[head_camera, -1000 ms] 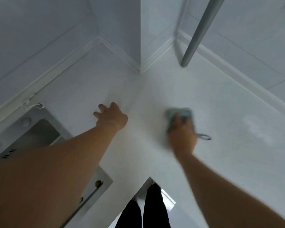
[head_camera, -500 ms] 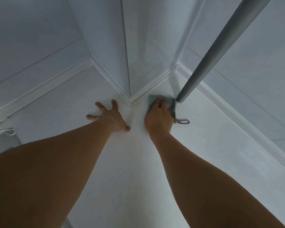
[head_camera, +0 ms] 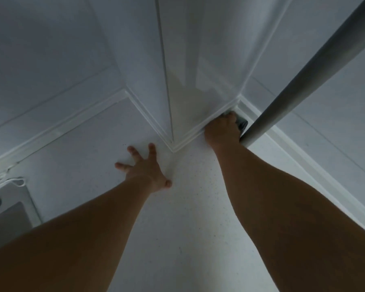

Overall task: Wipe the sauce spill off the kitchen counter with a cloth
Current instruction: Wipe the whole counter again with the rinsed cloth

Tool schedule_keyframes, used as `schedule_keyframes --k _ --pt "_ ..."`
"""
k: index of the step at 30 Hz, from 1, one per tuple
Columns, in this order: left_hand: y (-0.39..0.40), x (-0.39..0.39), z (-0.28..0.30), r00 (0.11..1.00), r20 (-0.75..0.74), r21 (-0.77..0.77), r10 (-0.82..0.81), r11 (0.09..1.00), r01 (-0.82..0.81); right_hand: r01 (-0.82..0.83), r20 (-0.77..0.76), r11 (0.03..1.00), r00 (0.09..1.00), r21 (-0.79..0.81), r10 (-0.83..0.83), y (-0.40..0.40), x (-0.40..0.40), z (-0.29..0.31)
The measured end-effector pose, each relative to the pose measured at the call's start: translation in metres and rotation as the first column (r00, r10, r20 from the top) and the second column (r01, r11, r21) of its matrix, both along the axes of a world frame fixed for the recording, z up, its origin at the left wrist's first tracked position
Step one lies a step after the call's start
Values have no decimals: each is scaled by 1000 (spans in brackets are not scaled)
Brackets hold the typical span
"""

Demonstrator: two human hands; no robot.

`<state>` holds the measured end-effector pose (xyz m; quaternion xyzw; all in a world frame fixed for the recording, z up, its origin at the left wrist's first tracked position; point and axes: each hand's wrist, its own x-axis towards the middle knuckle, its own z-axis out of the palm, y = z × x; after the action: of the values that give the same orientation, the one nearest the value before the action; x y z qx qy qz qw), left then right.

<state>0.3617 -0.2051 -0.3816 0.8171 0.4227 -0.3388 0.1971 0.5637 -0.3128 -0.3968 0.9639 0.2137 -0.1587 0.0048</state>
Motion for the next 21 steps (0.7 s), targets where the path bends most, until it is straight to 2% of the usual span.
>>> schedule_keyframes --k 1,5,8,10,12,13,15,17,19,21 --pt "0 0 0 1000 6 4 -8 1000 8 8 23 1000 1000 -7 -8 -1 -2 1" --pt "-1 -1 2 1000 0 11 -21 1000 21 -134 50 972 988 -193 146 3 -38 -2" --pt "-1 -2 2 1000 4 2 -15 1000 15 -124 120 968 981 -217 153 -3 -12 -3" --pt "0 -1 0 1000 8 1 -20 1000 20 -141 96 946 980 -291 175 3 15 9" --pt "1 -1 -1 1000 -3 5 -23 1000 23 -143 147 921 967 -364 208 5 15 4" --pt "1 0 -1 1000 -7 6 -26 1000 26 -122 158 940 971 -319 179 4 3 -1" --pt "0 -1 -1 999 -17 13 -39 999 39 -48 139 994 988 -100 61 0 -46 -6" --pt "1 -1 1 999 -15 30 -41 999 41 -40 36 996 999 80 37 -8 -103 -6" --pt "4 -2 3 1000 -3 9 -7 1000 7 -201 -91 966 972 163 218 -23 -159 -5" --pt "-1 -5 7 1000 11 -12 13 1000 -13 -442 -75 873 883 206 464 -53 -191 -9"
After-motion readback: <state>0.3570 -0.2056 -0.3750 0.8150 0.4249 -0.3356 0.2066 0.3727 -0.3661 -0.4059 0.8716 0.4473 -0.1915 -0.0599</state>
